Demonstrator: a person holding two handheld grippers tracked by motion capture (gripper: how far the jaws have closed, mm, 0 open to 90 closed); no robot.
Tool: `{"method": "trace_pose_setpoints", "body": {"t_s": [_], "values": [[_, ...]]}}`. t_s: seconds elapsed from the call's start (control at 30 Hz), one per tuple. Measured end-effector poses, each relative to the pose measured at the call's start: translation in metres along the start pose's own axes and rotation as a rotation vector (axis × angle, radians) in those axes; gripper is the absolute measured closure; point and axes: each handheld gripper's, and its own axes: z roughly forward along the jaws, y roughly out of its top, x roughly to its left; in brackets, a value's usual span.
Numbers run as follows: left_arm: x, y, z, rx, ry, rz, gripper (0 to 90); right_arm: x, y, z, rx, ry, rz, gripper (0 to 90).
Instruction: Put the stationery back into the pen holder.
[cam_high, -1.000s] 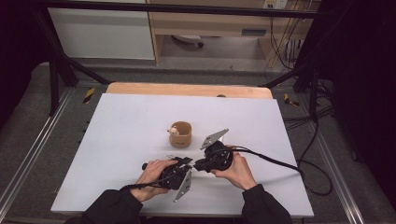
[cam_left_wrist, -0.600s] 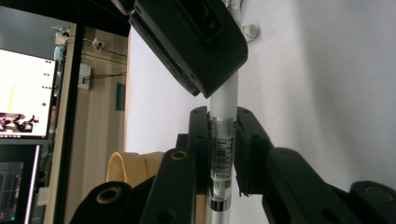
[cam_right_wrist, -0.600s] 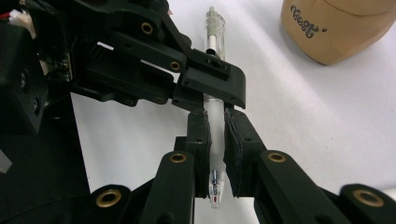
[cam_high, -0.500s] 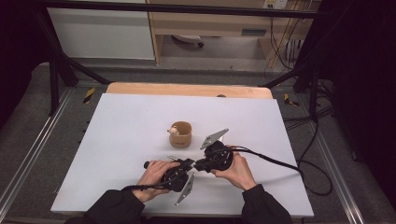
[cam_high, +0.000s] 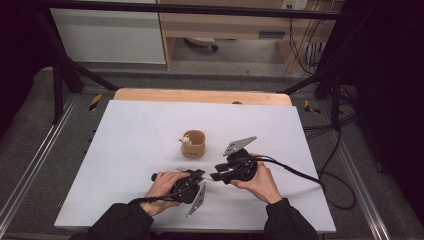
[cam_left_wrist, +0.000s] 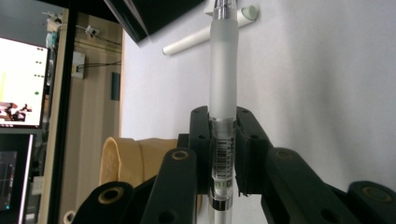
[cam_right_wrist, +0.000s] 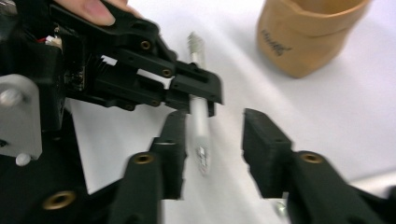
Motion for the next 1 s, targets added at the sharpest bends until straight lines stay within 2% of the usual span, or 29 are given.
{"method": "trace_pose_setpoints", "body": {"t_s": [0.13, 0.43, 0.7, 0.83, 1.0], "values": [[0.001, -0.004, -0.001, 0.009, -0.002, -0.041, 78.7, -0.006, -0.007, -0.009, -0.051, -0.03, 0.018, 47.0], [0.008, -0.016, -0.007, 0.031, -0.009, -0.154, 78.7, -0.02, -0.03, -0.017, -0.109, -0.099, 0.068, 22.2], [0.015, -0.027, -0.014, 0.056, -0.001, -0.267, 78.7, -0.035, -0.051, -0.022, -0.1, -0.151, 0.129, 9.7], [0.02, -0.032, -0.017, 0.062, 0.002, -0.345, 78.7, -0.04, -0.061, -0.023, -0.092, -0.184, 0.144, 4.7], [0.025, -0.035, -0.019, 0.035, 0.004, -0.455, 78.8, -0.047, -0.074, -0.024, -0.08, -0.215, 0.173, 2.1]]}}
